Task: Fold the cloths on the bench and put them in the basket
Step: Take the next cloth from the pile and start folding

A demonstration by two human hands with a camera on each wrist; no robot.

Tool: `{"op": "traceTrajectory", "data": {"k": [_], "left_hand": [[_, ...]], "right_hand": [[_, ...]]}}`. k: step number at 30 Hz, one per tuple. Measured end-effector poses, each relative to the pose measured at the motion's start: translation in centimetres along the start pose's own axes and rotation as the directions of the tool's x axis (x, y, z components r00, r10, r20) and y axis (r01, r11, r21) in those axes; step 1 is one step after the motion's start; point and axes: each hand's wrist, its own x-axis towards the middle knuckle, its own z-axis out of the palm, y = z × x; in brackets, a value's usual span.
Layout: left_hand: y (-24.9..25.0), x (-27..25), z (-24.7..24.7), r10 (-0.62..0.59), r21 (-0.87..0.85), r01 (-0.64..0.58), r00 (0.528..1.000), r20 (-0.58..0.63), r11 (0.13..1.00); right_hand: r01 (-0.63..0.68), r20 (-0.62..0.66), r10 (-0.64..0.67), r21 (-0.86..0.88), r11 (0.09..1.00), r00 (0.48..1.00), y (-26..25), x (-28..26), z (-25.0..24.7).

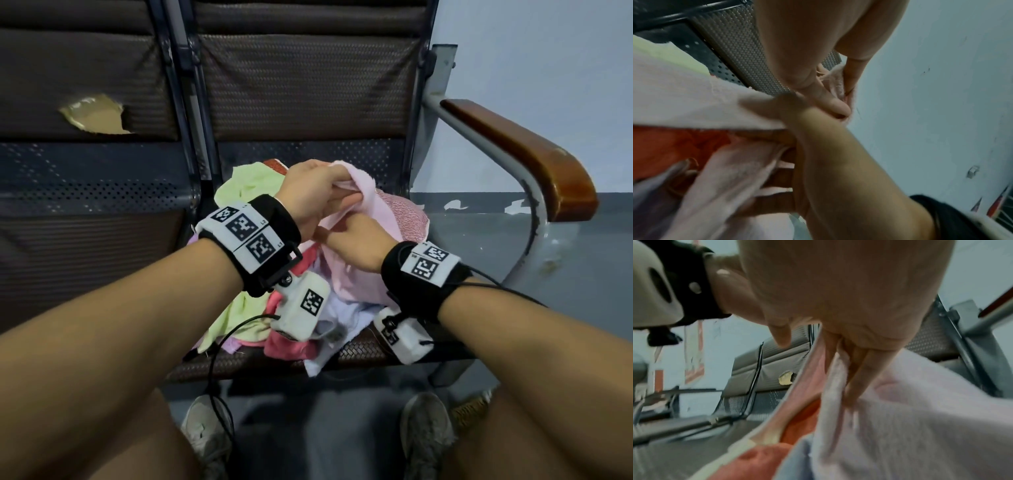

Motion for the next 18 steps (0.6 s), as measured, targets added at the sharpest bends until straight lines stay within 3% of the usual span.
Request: {"op": "traceTrajectory", "data": {"k": [3,8,11,15,16,18], "left_hand": [[0.1,0.2,-0.8,0.038,-0.006,-0.038,0.999,-0.036,0.999],[0.2,2.1,-4.5,0.206,0.229,-0.14,0.933,-0.296,0.963],[-0.1,2.3,-4.8,0.229,0.251,-0.162,0.936,-0.267,0.954],[0.4,2.5,-3.7,0.223,0.136,-0.195,0.945,-0.237,0.971],[0.5,2.7,-3.8,0.213,0.125,-0.186,0.944,-0.253,0.975],[0.4,3.0,-4.6,0.184,0.105,-0.159,0.936,-0.302,0.982]], "right_hand": [[-0.022,-0.181,0.03,0.047,0.999,0.983,0.3,1.0,0.1],[0.012,-0.365,0.146,0.398,0.917,0.919,1.5,1.4,-2.6],[0.076,-0.425,0.189,0.533,0.843,0.885,1.0,1.8,-3.5],[0.141,-0.415,0.23,0.692,0.708,0.88,0.0,1.8,-4.8],[0.154,-0.416,0.189,0.661,0.734,0.89,0.1,1.5,-5.2],[0.175,-0.378,-0.009,0.408,0.896,0.926,1.0,0.9,-5.4]]}}
